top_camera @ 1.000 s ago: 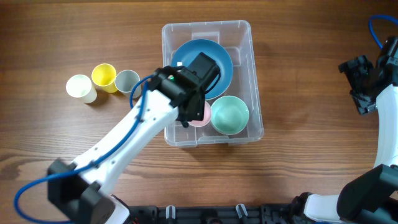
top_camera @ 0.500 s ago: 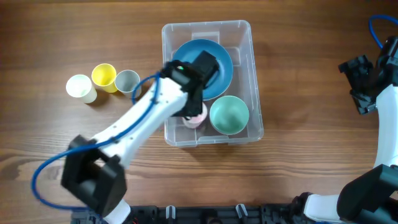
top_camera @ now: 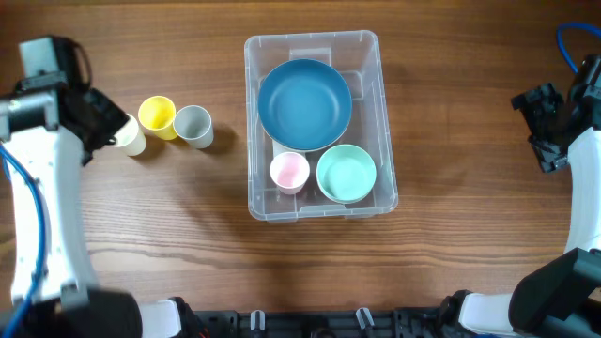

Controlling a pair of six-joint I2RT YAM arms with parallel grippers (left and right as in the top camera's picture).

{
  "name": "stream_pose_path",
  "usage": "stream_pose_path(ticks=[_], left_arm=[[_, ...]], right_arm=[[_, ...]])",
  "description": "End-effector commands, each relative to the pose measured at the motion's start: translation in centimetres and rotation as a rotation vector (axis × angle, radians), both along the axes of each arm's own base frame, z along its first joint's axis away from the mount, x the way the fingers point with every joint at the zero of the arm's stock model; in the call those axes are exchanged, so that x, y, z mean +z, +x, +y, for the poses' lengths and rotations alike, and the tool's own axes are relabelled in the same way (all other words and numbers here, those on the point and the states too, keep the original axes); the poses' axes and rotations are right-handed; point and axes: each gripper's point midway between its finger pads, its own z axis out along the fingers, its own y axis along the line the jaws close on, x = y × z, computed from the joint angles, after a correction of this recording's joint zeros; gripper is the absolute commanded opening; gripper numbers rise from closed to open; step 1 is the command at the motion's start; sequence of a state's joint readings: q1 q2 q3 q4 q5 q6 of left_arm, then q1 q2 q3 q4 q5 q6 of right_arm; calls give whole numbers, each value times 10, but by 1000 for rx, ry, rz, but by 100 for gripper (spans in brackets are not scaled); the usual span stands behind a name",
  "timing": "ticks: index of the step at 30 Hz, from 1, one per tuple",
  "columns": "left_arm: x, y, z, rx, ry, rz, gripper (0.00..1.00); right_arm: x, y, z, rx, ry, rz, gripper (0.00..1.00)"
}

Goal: Pack container
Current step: 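Grasp the white cup with the left gripper and lift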

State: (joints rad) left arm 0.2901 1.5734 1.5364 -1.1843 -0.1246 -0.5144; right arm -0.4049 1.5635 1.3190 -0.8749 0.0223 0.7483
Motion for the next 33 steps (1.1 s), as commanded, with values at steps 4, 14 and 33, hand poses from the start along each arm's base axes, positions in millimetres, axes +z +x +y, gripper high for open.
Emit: stream_pose_path(ticks=[4, 14, 33], left_arm=[[-92, 41, 18, -84, -221, 70, 60], [-148, 36, 26, -54, -247, 205, 13], [52, -26, -185, -619, -133, -122, 4]], right_arm=[[-2, 2, 0, -11, 11, 0, 100], [-3, 2, 0, -11, 12, 1, 100], [-3, 2, 0, -11, 12, 1, 100]])
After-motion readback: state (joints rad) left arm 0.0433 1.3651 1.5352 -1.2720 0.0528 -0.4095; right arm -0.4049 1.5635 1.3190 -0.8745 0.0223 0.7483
